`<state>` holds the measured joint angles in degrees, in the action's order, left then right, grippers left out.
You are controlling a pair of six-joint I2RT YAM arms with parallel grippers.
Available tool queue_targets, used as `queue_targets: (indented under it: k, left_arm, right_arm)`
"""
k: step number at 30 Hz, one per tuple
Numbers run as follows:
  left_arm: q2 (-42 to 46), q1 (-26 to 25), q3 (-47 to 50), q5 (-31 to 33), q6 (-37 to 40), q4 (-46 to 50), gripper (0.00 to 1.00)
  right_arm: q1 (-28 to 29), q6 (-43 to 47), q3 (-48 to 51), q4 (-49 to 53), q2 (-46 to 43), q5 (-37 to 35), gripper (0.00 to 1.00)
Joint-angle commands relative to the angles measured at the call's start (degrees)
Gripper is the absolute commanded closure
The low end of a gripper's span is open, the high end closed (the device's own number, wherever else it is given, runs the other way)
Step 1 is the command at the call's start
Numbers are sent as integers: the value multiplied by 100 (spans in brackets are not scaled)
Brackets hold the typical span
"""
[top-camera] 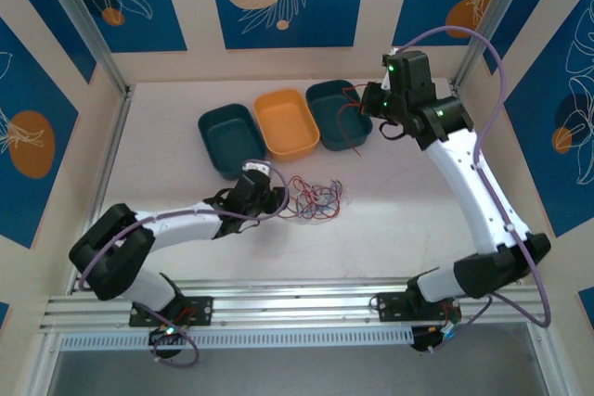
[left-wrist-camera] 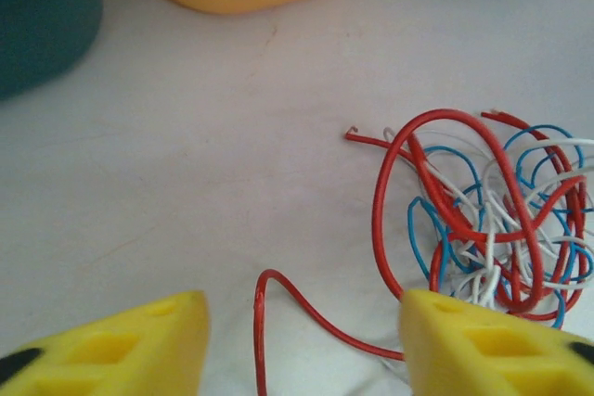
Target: Untangle the cables
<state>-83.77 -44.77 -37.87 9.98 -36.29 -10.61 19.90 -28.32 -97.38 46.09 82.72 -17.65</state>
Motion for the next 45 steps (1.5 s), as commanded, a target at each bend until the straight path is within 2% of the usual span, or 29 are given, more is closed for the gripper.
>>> queue_targets:
  k: [1, 4, 5, 6, 13, 24, 37, 45]
  left_arm:
    - [392, -32, 84, 272, -51, 320, 31]
    - [685, -34, 74, 427, -33, 527, 11]
    - [781, -31, 70, 479, -20, 604, 2]
    - [861, -40, 60, 519, -10, 671, 0]
    - [1365, -31, -80, 988, 152, 1288, 0]
    - [1741, -27, -28, 1305, 201, 1518, 0]
    - [1748, -25, 7, 1368, 219, 1603, 0]
    - [1727, -25, -11, 1362, 237, 1613, 0]
  right_arm:
    - [-246, 192, -307, -389, 250, 404, 100]
    - [-474, 198, -419, -581, 579, 607, 100]
    - [-532, 206, -462, -637, 693, 675, 100]
    - [-566, 208, -502, -680, 783, 723, 100]
    - [-699, 263, -966, -879, 1586, 1051, 100]
    - [-637, 524, -1875, -873, 2836, 1367, 100]
    - [-655, 871, -1704, -672, 3460, 1027, 100]
    - [-729, 772, -1637, -494, 3760, 874, 100]
